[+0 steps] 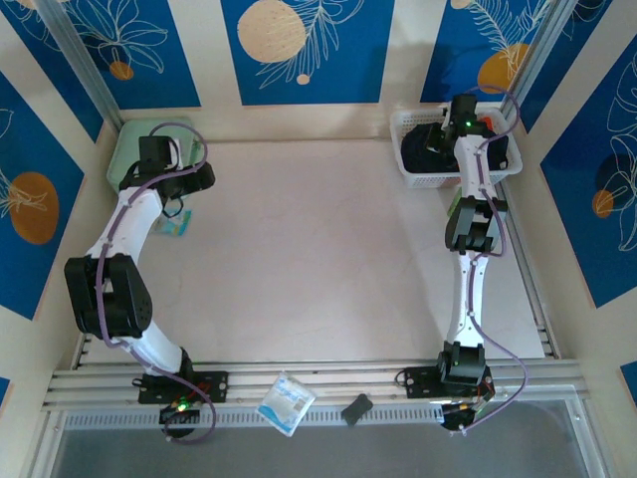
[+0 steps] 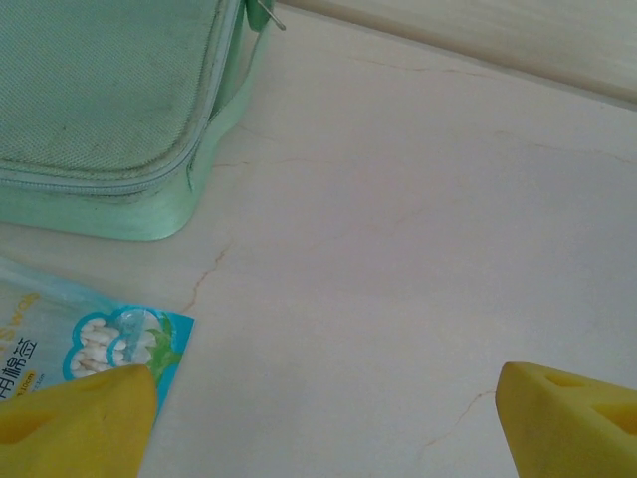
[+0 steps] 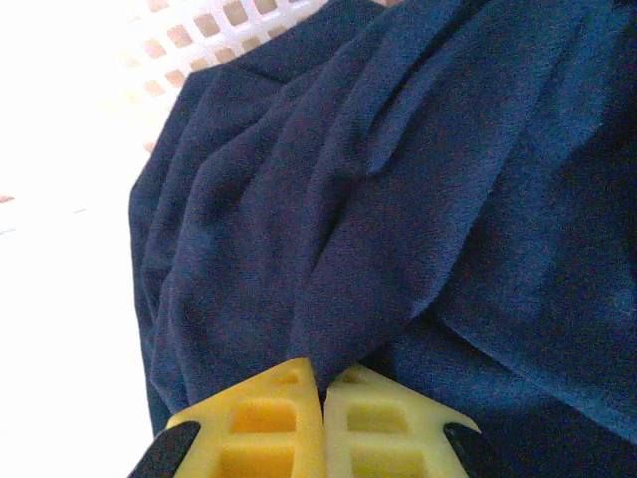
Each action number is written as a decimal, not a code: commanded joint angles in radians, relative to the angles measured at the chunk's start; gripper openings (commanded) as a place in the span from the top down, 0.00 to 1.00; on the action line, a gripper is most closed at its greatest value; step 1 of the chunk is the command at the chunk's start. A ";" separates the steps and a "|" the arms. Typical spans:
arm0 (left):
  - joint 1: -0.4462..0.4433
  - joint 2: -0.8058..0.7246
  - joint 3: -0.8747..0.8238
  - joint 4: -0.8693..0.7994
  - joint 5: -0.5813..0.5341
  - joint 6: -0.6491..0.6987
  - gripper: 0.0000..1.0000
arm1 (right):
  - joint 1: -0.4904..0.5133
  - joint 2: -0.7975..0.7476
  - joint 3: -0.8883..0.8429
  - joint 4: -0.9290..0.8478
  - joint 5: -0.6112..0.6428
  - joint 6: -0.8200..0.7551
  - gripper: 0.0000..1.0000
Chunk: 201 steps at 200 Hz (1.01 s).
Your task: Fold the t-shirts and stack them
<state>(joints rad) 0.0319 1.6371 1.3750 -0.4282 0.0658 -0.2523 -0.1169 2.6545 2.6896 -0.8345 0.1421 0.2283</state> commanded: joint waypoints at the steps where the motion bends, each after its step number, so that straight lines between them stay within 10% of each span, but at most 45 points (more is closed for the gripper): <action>1: -0.015 -0.045 -0.005 -0.014 -0.020 0.028 0.12 | 0.005 -0.062 0.040 -0.003 -0.052 0.016 1.00; 99: -0.122 -0.154 0.006 -0.130 -0.014 0.004 0.12 | 0.147 -0.574 -0.160 0.027 -0.126 -0.054 1.00; 201: -0.194 -0.339 0.033 -0.294 -0.062 -0.011 0.12 | 0.584 -0.923 -0.434 0.059 -0.071 -0.089 1.00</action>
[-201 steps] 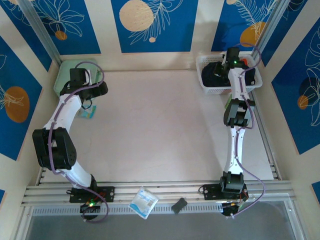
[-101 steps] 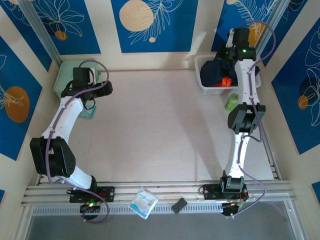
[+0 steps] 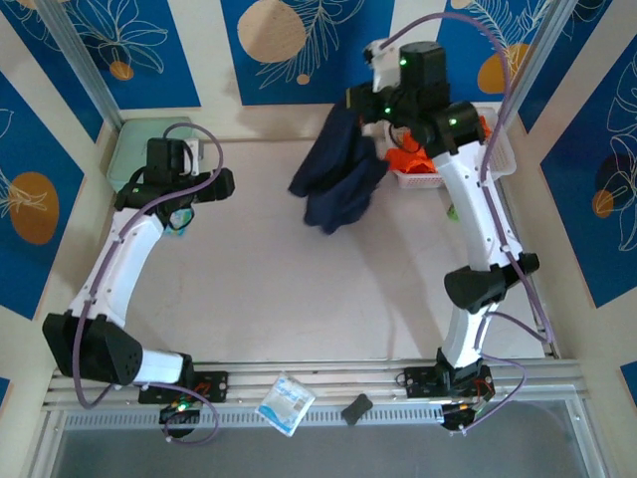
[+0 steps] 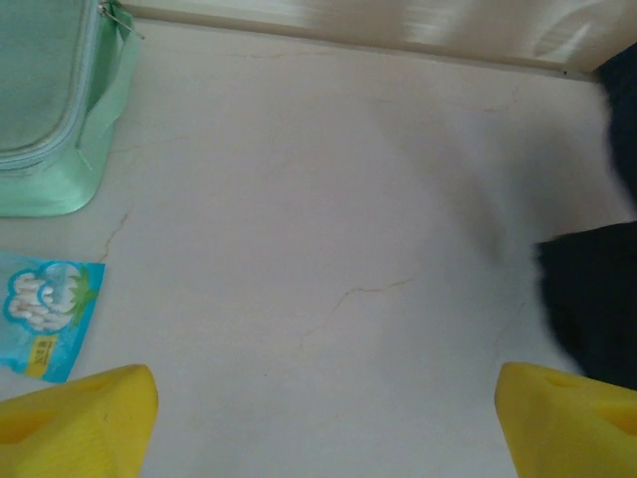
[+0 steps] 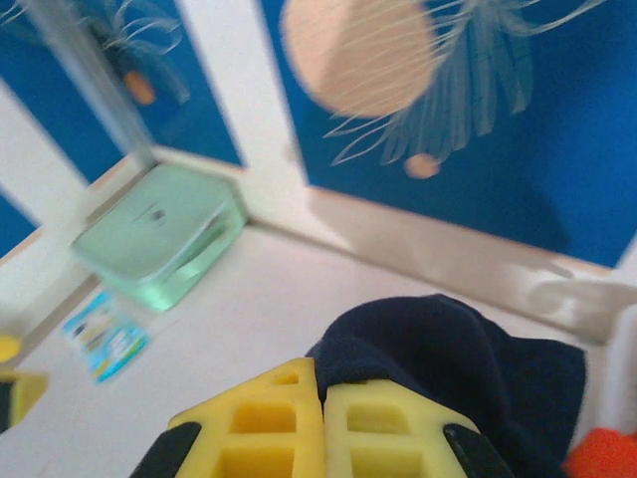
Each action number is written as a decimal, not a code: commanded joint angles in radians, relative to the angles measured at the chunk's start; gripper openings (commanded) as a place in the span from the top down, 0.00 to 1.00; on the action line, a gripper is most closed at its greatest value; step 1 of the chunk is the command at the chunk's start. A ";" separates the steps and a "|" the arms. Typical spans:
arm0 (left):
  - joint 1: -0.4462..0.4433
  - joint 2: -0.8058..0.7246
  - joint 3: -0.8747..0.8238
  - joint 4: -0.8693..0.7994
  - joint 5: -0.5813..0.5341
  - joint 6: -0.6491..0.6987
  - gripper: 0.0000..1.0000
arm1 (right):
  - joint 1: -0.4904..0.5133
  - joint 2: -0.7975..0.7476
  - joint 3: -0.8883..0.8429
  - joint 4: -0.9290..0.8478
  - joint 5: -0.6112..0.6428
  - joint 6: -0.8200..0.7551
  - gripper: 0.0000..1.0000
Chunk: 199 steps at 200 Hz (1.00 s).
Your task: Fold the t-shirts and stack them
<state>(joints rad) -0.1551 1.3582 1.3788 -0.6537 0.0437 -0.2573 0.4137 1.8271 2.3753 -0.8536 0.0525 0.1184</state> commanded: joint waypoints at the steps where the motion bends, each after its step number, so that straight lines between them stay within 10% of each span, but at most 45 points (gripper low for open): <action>1: -0.007 -0.062 0.029 -0.069 -0.042 -0.007 0.12 | 0.055 -0.099 -0.128 0.081 0.018 0.025 1.00; 119: -0.082 -0.108 -0.045 -0.216 -0.067 -0.087 0.07 | 0.160 -0.429 -1.243 0.210 0.268 0.432 1.00; 150: -0.173 -0.022 -0.144 -0.132 -0.023 -0.145 0.06 | 0.126 -0.473 -1.341 0.176 0.303 0.478 0.42; 199: -0.212 0.234 -0.174 0.062 -0.117 -0.278 0.15 | 0.114 -0.542 -1.389 0.155 0.284 0.481 0.19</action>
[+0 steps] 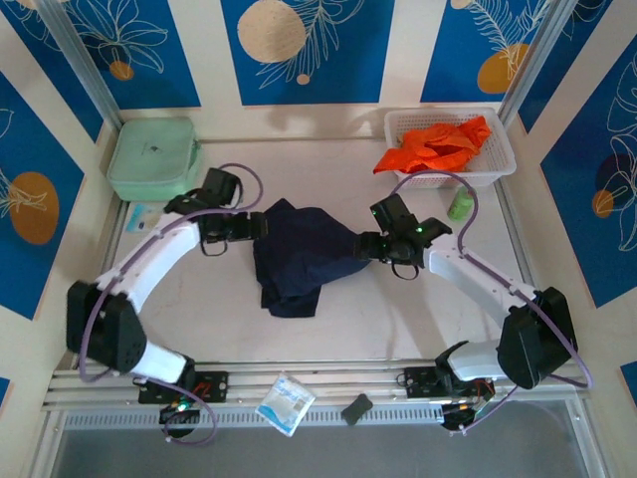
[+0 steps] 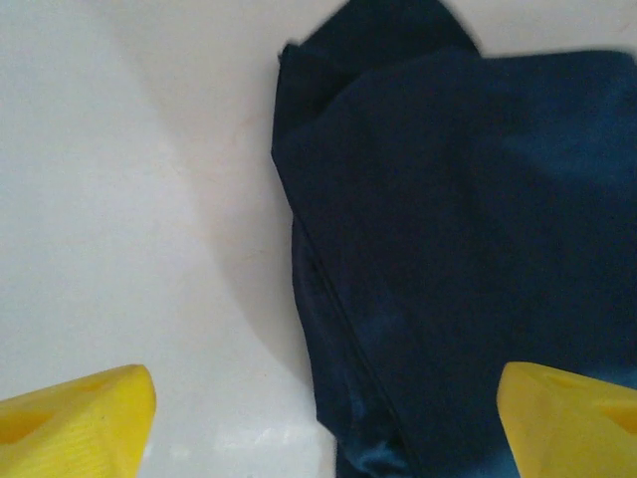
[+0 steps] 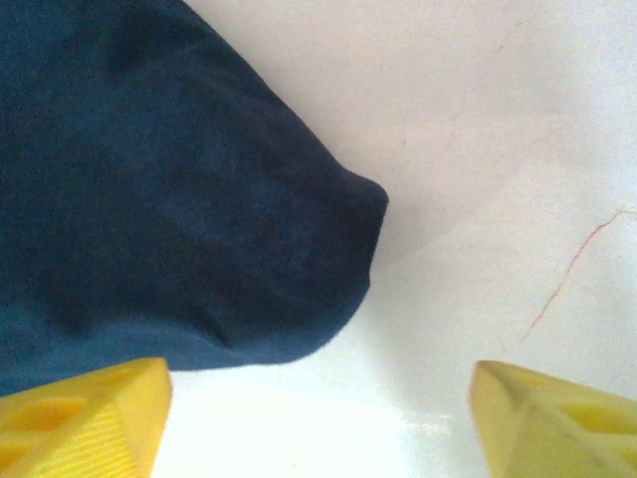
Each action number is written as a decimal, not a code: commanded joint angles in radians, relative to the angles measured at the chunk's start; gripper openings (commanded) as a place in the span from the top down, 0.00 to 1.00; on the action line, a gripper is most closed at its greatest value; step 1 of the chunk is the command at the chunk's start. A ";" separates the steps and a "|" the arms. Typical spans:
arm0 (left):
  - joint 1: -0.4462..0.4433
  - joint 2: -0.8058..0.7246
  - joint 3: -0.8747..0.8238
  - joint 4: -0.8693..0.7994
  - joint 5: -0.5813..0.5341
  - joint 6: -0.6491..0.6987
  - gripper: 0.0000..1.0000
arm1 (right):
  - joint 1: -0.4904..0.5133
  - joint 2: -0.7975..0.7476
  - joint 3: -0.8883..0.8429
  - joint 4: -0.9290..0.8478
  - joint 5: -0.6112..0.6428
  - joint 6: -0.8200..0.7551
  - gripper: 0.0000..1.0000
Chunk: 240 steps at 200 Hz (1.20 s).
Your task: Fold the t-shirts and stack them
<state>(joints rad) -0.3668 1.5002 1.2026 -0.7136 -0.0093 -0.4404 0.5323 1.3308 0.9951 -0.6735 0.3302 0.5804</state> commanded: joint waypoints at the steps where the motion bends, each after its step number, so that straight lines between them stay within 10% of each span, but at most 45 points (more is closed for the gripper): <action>1: 0.000 0.098 0.004 0.126 -0.065 -0.096 0.15 | -0.005 -0.048 -0.009 -0.026 0.006 0.017 0.19; 135: 0.072 0.603 0.315 0.322 0.026 -0.143 0.47 | 0.296 -0.058 -0.119 0.011 -0.102 0.253 0.40; 195: 0.072 0.537 0.187 0.420 0.106 -0.167 1.00 | 0.431 0.308 0.057 0.086 -0.128 0.264 0.48; 240: 0.072 0.384 0.084 0.438 0.115 -0.166 1.00 | 0.472 0.493 0.181 0.086 -0.160 0.257 0.45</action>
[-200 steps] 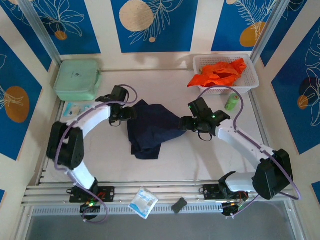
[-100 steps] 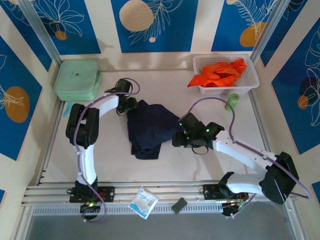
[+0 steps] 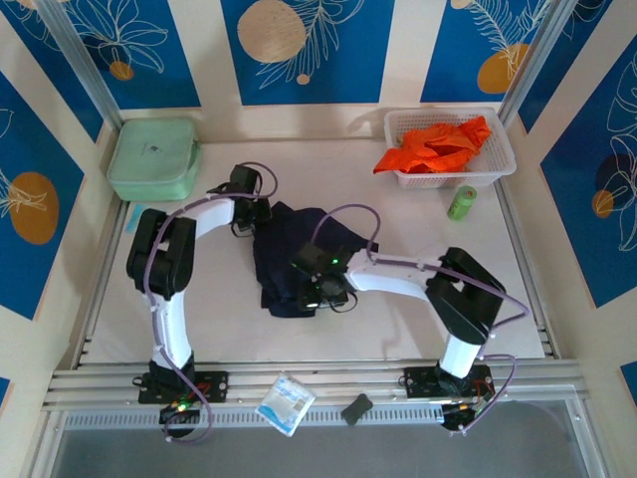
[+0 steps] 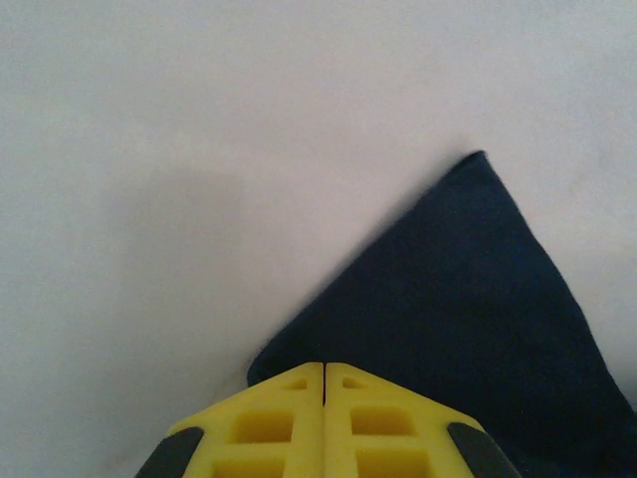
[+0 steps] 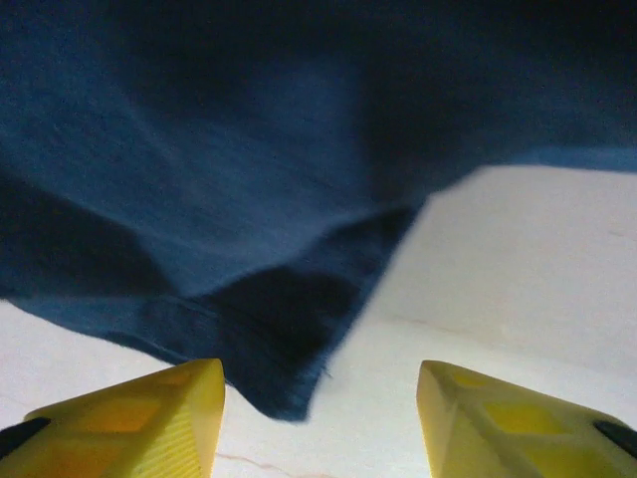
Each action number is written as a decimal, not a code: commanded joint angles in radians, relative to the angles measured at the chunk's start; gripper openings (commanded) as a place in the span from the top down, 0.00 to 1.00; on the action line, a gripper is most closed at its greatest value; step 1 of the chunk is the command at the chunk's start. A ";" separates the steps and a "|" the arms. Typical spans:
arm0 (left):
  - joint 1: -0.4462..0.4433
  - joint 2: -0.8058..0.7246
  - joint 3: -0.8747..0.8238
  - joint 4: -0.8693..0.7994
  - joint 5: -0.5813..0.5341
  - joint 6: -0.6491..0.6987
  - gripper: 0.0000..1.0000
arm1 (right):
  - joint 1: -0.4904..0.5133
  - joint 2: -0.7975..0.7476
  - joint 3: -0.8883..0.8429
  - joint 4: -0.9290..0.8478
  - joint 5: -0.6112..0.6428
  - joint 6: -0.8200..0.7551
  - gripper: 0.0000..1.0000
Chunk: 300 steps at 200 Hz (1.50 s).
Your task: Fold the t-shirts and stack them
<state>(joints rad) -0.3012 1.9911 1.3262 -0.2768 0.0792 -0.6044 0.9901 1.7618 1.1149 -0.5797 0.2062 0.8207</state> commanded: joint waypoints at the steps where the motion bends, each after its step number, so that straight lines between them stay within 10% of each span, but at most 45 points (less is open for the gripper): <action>1: 0.006 -0.111 -0.042 0.001 0.026 -0.002 1.00 | 0.015 0.066 0.063 -0.010 -0.037 0.017 0.45; 30: 0.005 -0.222 -0.043 -0.054 0.010 0.017 1.00 | 0.032 0.137 0.101 -0.046 -0.038 0.024 0.52; 76: 0.006 -0.377 -0.040 -0.131 -0.020 0.029 1.00 | 0.035 0.107 0.066 -0.086 0.020 0.050 1.00; 145: 0.005 -0.535 0.059 -0.306 -0.086 0.082 1.00 | -0.071 -0.213 0.015 -0.292 0.267 -0.022 1.00; 192: 0.007 -0.539 0.201 -0.393 -0.104 0.127 1.00 | -0.366 -0.401 0.054 -0.250 0.194 -0.261 1.00; 300: 0.042 -0.073 1.166 -0.721 -0.092 0.239 1.00 | -0.768 -0.188 0.722 -0.317 0.008 -0.545 1.00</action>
<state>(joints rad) -0.2783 1.8877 2.3398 -0.8738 -0.0086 -0.4091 0.2451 1.5608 1.7287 -0.8448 0.2577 0.3367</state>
